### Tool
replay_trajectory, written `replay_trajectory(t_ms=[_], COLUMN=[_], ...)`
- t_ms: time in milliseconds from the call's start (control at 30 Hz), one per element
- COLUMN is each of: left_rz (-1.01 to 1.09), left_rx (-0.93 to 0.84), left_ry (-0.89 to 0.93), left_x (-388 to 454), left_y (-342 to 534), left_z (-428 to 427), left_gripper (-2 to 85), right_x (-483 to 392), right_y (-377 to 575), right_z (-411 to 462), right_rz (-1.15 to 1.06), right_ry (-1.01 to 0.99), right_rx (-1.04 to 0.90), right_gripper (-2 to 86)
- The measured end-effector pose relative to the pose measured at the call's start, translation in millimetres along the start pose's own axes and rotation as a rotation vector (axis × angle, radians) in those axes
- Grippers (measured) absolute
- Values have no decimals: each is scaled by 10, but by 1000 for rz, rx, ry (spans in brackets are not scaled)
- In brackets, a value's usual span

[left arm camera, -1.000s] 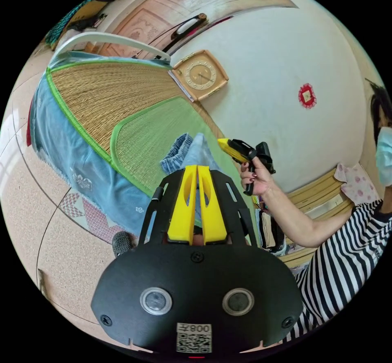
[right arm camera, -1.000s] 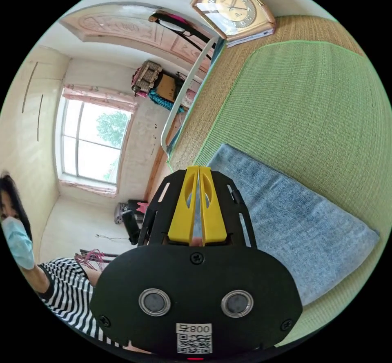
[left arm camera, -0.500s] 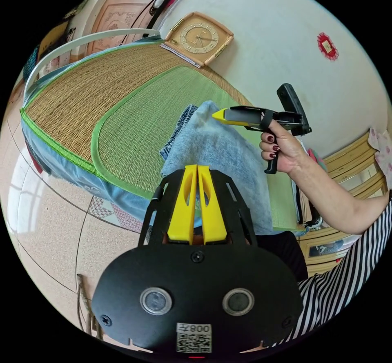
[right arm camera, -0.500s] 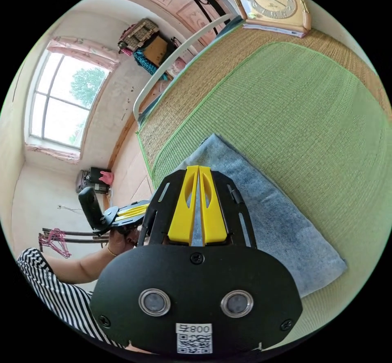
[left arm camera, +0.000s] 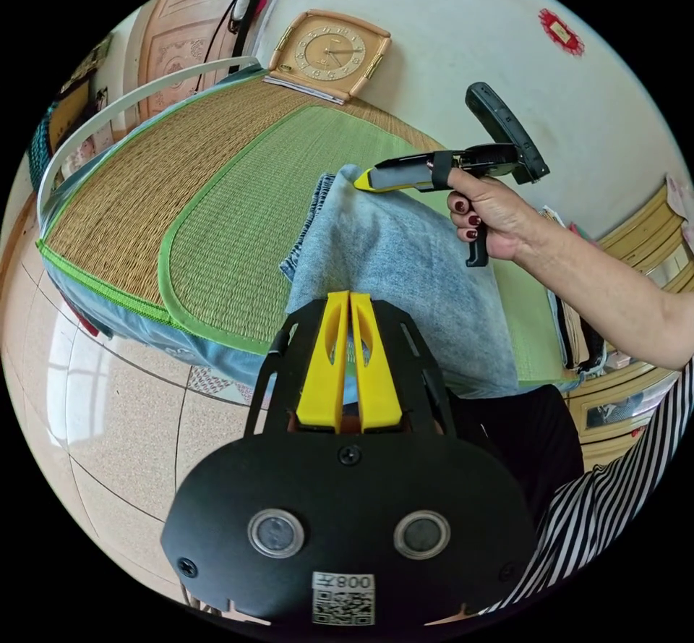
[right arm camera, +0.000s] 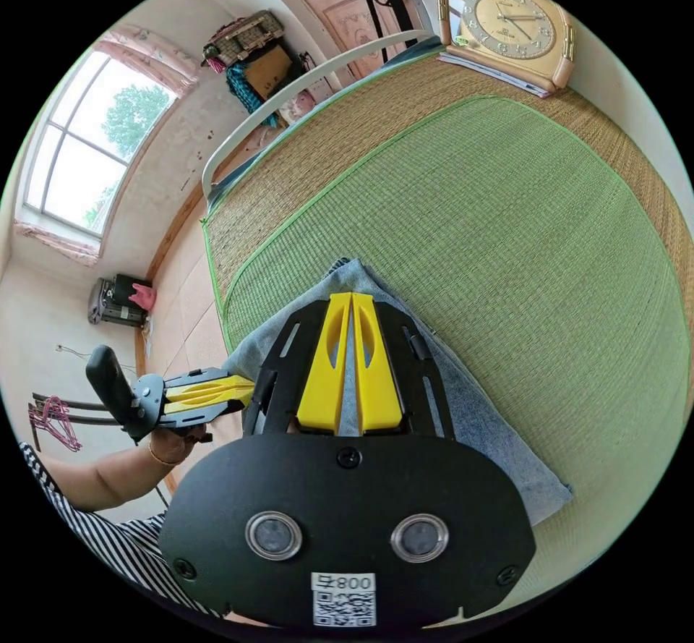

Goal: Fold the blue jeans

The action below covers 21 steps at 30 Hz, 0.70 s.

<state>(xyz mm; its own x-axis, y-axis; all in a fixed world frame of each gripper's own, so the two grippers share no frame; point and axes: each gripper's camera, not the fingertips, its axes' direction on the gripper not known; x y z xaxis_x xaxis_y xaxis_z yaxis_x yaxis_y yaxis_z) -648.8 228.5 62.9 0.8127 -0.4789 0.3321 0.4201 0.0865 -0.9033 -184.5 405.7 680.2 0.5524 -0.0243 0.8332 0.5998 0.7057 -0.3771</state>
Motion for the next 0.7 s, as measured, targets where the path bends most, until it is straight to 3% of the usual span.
replay_trajectory(t_ms=[300, 467, 533, 700], left_rz=[68, 103, 67, 96], left_rx=[72, -87, -77, -42], left_ry=[24, -31, -2, -30], left_x=[324, 481, 464, 604], left_y=[72, 103, 100, 136], left_z=[-191, 184, 208, 135], left_gripper=[1, 1, 0, 0], right_x=[-47, -28, 7, 75], right_y=[59, 303, 361, 618], right_z=[-184, -126, -17, -294], right_rz=[-81, -86, -73, -68], right_ry=[-1, -99, -106, -210], right_rx=[27, -6, -58, 19], right_gripper=[2, 1, 1, 1])
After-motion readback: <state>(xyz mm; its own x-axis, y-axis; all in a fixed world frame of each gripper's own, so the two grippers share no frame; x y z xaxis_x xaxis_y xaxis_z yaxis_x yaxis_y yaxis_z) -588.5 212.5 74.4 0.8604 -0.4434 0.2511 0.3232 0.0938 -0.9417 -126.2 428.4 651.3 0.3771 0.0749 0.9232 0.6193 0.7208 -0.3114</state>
